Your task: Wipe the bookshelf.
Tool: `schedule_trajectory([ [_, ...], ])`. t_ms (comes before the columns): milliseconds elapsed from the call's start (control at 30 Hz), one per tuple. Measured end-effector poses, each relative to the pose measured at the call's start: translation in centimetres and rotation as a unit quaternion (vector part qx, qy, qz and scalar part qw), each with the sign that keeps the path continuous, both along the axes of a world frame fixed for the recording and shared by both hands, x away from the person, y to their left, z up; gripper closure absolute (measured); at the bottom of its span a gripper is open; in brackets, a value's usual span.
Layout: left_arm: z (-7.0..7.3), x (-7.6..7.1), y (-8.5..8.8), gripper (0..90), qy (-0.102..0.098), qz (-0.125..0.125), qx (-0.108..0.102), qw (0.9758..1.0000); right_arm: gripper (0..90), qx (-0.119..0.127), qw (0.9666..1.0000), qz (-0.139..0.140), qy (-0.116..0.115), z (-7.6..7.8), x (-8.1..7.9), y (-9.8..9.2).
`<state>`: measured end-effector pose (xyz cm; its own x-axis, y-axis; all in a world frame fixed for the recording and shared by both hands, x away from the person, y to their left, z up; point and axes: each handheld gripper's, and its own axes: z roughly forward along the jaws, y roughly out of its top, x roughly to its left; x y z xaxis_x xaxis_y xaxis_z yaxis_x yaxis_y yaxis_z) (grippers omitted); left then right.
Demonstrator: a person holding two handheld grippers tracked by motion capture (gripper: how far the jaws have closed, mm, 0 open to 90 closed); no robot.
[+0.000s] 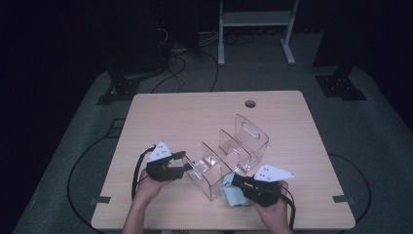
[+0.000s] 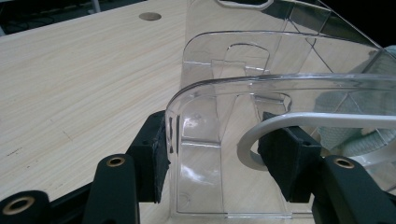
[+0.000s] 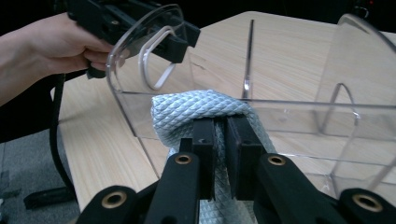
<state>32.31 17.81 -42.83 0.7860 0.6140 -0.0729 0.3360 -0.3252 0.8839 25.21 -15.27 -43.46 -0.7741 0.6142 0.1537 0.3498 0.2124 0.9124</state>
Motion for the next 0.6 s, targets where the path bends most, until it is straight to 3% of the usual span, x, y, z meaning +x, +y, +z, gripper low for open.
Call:
schedule_trajectory([
  [267,0.0,0.0,0.0,44.6,0.000,0.000,0.000,1.0000,82.5,-0.011,0.9994,0.034,-0.001,-0.2,-0.8,1.7],
  [533,0.0,0.0,0.0,44.6,-0.002,-0.002,0.002,1.0000,82.7,0.002,0.9997,-0.026,0.006,-0.3,0.9,-1.5],
  [600,0.0,0.0,0.0,44.6,-0.002,-0.002,0.002,1.0000,82.7,0.006,0.9996,-0.027,0.009,-0.4,0.9,-1.5],
])
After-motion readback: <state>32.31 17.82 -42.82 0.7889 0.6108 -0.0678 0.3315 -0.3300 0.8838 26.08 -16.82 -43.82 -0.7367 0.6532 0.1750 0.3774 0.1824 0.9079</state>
